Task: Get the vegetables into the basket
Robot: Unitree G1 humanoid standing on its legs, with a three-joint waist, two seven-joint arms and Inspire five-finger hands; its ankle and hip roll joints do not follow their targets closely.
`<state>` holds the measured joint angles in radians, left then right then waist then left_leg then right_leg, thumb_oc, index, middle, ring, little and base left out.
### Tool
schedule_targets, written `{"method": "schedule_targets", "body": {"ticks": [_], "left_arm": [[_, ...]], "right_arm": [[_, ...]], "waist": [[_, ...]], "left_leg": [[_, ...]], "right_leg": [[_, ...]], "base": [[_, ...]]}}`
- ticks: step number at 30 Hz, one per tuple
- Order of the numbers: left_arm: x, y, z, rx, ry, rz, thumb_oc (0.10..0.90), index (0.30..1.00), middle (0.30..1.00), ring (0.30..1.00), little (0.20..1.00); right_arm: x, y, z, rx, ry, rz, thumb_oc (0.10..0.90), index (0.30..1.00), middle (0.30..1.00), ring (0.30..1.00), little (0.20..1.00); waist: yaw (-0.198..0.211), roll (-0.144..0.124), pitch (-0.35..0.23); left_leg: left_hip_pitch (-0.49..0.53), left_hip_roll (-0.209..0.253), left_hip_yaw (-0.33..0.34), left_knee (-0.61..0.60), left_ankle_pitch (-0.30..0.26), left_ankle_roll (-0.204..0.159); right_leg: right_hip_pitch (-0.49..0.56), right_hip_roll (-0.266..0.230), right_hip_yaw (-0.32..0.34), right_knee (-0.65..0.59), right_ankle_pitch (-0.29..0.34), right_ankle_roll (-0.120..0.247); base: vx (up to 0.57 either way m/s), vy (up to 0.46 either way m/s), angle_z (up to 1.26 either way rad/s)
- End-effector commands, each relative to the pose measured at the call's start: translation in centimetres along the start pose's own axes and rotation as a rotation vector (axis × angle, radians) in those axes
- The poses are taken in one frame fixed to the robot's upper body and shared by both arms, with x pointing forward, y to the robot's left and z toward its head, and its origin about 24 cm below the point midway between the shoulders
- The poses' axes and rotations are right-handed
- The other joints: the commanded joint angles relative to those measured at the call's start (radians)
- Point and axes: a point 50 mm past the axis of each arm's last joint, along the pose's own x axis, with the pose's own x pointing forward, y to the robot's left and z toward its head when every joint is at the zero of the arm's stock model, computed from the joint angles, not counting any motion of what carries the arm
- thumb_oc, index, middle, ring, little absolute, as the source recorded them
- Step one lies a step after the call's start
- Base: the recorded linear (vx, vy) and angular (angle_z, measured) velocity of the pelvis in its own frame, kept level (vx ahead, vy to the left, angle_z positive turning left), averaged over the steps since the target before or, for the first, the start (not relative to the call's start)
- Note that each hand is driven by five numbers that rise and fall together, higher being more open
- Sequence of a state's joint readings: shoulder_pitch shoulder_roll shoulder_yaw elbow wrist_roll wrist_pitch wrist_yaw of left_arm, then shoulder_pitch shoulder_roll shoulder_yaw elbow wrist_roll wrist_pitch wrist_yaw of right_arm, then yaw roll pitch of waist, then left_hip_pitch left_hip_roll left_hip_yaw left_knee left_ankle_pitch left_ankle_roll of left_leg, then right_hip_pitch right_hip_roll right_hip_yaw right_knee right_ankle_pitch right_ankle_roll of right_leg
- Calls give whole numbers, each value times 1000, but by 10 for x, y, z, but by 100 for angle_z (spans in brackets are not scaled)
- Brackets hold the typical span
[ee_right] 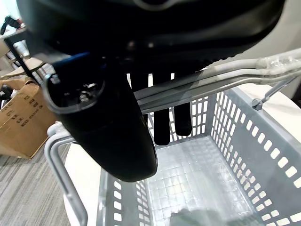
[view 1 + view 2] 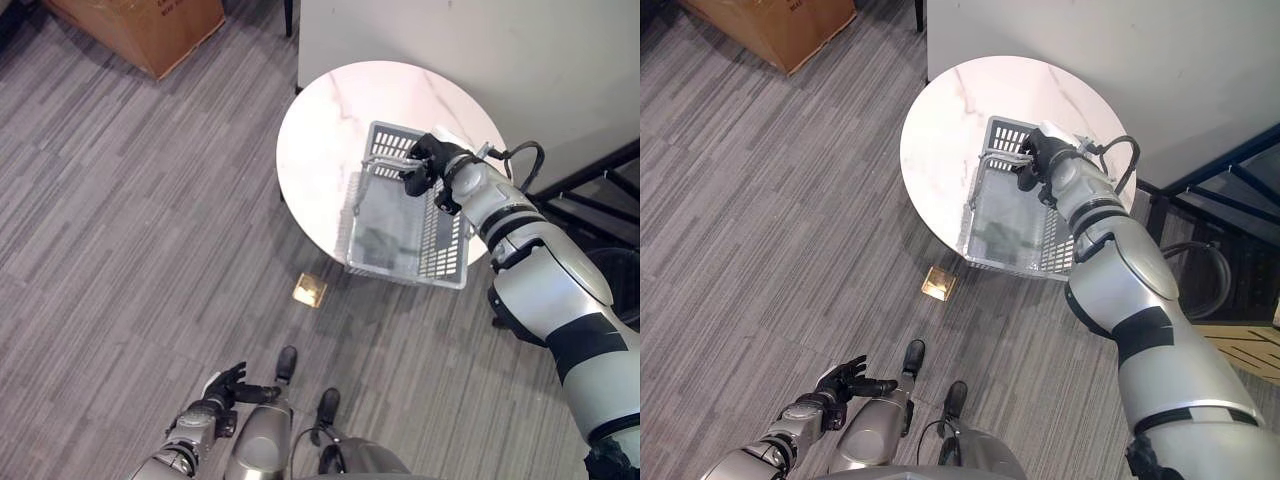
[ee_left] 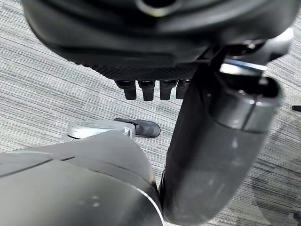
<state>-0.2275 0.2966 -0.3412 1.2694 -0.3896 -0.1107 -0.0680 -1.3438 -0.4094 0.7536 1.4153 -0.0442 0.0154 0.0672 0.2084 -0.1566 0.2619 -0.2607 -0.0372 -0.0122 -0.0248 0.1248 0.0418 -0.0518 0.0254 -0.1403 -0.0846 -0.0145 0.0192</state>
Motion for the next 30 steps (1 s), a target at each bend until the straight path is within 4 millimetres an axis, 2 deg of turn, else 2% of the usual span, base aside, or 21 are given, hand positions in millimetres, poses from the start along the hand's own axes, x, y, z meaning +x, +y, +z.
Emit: {"method": "schedule_targets", "body": {"ticks": [1, 3, 5, 7, 10, 12, 14, 17, 18, 19, 21, 22, 23, 24, 28, 29, 30], "left_arm": [[-12, 17, -44, 84, 161, 36, 900, 1000, 1000, 1000, 1000], [-13, 19, -47, 86, 172, 42, 900, 1000, 1000, 1000, 1000], [-14, 20, -47, 80, 172, 42, 900, 1000, 1000, 1000, 1000], [-15, 21, -52, 67, 189, 41, 900, 1000, 1000, 1000, 1000], [-17, 22, -57, 63, 206, 41, 900, 1000, 1000, 1000, 1000], [-19, 20, -63, 53, 226, 37, 900, 1000, 1000, 1000, 1000], [-23, 17, -75, -17, 253, 37, 900, 1000, 1000, 1000, 1000], [-24, 16, -78, -37, 259, 34, 900, 1000, 1000, 1000, 1000], [-25, 11, -83, -50, 274, 24, 900, 1000, 1000, 1000, 1000], [-25, 11, -83, -50, 275, 23, 900, 1000, 1000, 1000, 1000], [-26, 8, -88, -53, 289, 12, 900, 1000, 1000, 1000, 1000], [-27, 6, -89, -57, 293, 8, 900, 1000, 1000, 1000, 1000], [-26, 2, -90, -46, 297, -10, 900, 1000, 1000, 1000, 1000], [-27, 2, -90, -44, 297, -10, 900, 1000, 1000, 1000, 1000], [-28, -6, -94, 23, 320, -55, 900, 1000, 1000, 1000, 1000], [-28, -8, -95, 44, 323, -68, 900, 1000, 1000, 1000, 1000], [-27, -11, -95, 79, 322, -90, 900, 1000, 1000, 1000, 1000]], "right_arm": [[-2, -17, 17, -63, -98, -56, 400, 300, 300, 300, 300], [-2, -2, 25, -91, -154, -5, 400, 300, 300, 300, 300], [-2, 2, 27, -110, -171, 13, 400, 300, 300, 300, 300], [-4, 10, 29, -140, -213, 50, 400, 300, 300, 300, 300], [-7, 12, 28, -151, -244, 67, 400, 300, 300, 300, 300], [-11, 17, 25, -136, -281, 85, 400, 300, 300, 300, 300], [-22, 25, 11, -92, -332, 122, 400, 300, 300, 300, 300], [-29, 28, 1, -63, -354, 130, 400, 300, 300, 300, 300], [-42, 37, -16, 12, -374, 152, 400, 300, 300, 300, 300], [-42, 37, -17, 12, -374, 153, 400, 300, 300, 300, 300], [-52, 45, -42, 93, -342, 155, 400, 300, 300, 300, 300], [-57, 44, -47, 109, -343, 153, 400, 300, 300, 300, 300], [-66, 44, -63, 136, -327, 139, 400, 300, 300, 300, 300], [-66, 44, -63, 136, -326, 139, 400, 300, 300, 300, 300], [-85, 44, -96, 154, -270, 109, 400, 300, 300, 300, 300], [-90, 45, -106, 153, -239, 106, 400, 300, 300, 300, 300], [-97, 47, -127, 158, -171, 101, 400, 300, 300, 300, 300]], "waist": [[9, -29, -30], [-9, -33, -51], [-17, -32, -60], [-44, -22, -87], [-64, -12, -106], [-87, -2, -126], [-121, 18, -166], [-140, 30, -180], [-164, 46, -202], [-164, 46, -200], [-182, 58, -211], [-188, 63, -215], [-204, 73, -218], [-202, 73, -219], [-232, 92, -227], [-237, 96, -229], [-247, 104, -234]], "left_leg": [[54, -10, -5, 34, -117, -8], [97, -11, 15, 29, -127, -6], [118, -10, 24, 21, -129, -5], [169, -9, 48, 1, -135, -1], [204, -8, 64, -10, -138, -1], [236, -7, 81, -17, -144, -1], [285, -4, 118, -27, -157, 2], [311, -4, 134, -32, -165, 2], [333, -2, 155, -42, -164, 3], [337, -2, 153, -41, -168, 3], [348, -2, 159, -44, -169, 4], [353, -2, 160, -46, -170, 4], [362, -2, 165, -47, -172, 5], [362, -2, 166, -47, -173, 5], [382, -1, 178, -48, -179, 7], [385, -1, 181, -49, -179, 7], [389, 0, 188, -53, -178, 7]], "right_leg": [[-79, -46, 46, -3, 98, 41], [-46, -50, 59, -1, 95, 40], [-36, -50, 64, 6, 90, 41], [-15, -51, 81, 27, 77, 43], [1, -51, 90, 41, 67, 43], [16, -49, 107, 52, 57, 43], [43, -48, 137, 53, 49, 45], [58, -46, 149, 53, 44, 48], [65, -44, 162, 57, 44, 50], [69, -44, 161, 59, 41, 51], [73, -43, 163, 68, 34, 53], [74, -42, 164, 71, 31, 53], [77, -41, 168, 78, 27, 53], [77, -41, 169, 78, 27, 53], [89, -38, 180, 80, 24, 55], [91, -38, 182, 79, 24, 55], [93, -37, 186, 77, 24, 57]], "base": [[0, 0, 0], [-25, 29, -6], [-25, 33, -23], [-35, 59, -28], [-16, 29, -33], [-8, 39, -21], [-26, 19, -33], [-14, -4, -45], [-8, -11, -30], [-17, -16, -14], [-3, -16, -24], [-8, -29, -20], [-1, -16, -7], [0, 0, 0], [2, -22, -8], [-10, -23, -8], [-18, -18, -17]]}}
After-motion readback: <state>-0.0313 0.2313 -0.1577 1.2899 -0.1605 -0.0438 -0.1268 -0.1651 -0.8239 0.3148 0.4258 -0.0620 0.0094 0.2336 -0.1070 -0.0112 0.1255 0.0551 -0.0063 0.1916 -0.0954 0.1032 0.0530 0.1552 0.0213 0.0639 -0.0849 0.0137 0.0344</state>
